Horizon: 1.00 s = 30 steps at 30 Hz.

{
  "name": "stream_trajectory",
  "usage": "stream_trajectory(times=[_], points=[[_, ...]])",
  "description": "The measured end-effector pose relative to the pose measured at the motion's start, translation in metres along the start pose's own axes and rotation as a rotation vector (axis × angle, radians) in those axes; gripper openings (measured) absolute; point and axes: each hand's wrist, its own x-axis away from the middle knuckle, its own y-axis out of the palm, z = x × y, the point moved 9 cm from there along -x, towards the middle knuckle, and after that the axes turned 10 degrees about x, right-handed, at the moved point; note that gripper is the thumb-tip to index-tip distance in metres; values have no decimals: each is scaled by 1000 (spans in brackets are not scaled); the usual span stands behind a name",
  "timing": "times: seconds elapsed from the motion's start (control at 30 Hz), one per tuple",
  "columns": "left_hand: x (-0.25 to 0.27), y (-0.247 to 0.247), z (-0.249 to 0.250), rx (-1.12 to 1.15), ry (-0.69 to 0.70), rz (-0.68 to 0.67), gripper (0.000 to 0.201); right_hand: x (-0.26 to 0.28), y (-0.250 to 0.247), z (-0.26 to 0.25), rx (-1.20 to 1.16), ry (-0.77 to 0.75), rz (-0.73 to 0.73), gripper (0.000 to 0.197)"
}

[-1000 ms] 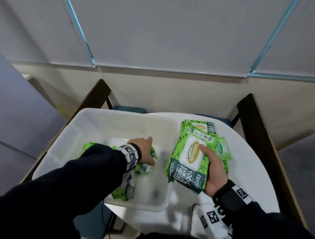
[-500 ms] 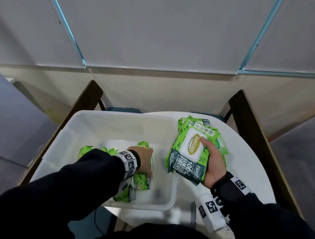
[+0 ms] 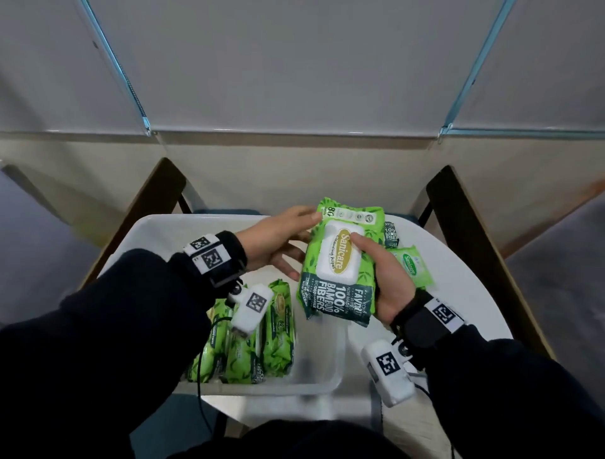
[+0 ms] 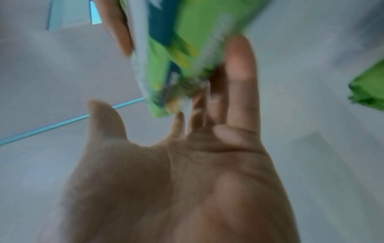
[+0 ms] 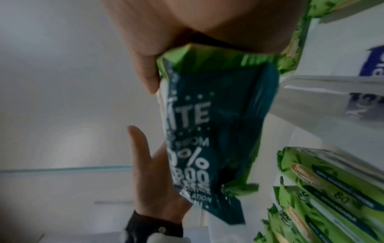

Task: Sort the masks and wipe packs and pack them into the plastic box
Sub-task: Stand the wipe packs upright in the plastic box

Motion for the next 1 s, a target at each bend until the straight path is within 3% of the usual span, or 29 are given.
stream_trajectory(times=[0.13,0.2,0.27,0.5,0.67,0.8,0.9,1.0], points=[[-7,-8,-21,-41,-21,80,84,-7,5,-7,238,-63,58,43],[-12,-18,-43,85,-75,110,87,-10,-4,-9,429,-115,168,71],[-14,-26,-59,224,-109,157,87,-15,-6,-3,590,-148,170,97],[-20,-37,-52,137,-118,109,69,-13,-18,0,700,-211,262,66],[-22,-57,-51,-180,-171,157,75,-6,-29,-5,866,-294,365,44],[-26,-46,-72,-441,-245,214,92,-18,-55,28,768,-44,303,60],[-43,-15,-88,-710,-229,228,98,-18,-55,47,705,101,202,34],[-57,6,-108,-1108,-197,203,98,-19,-50,48,706,120,136,22]])
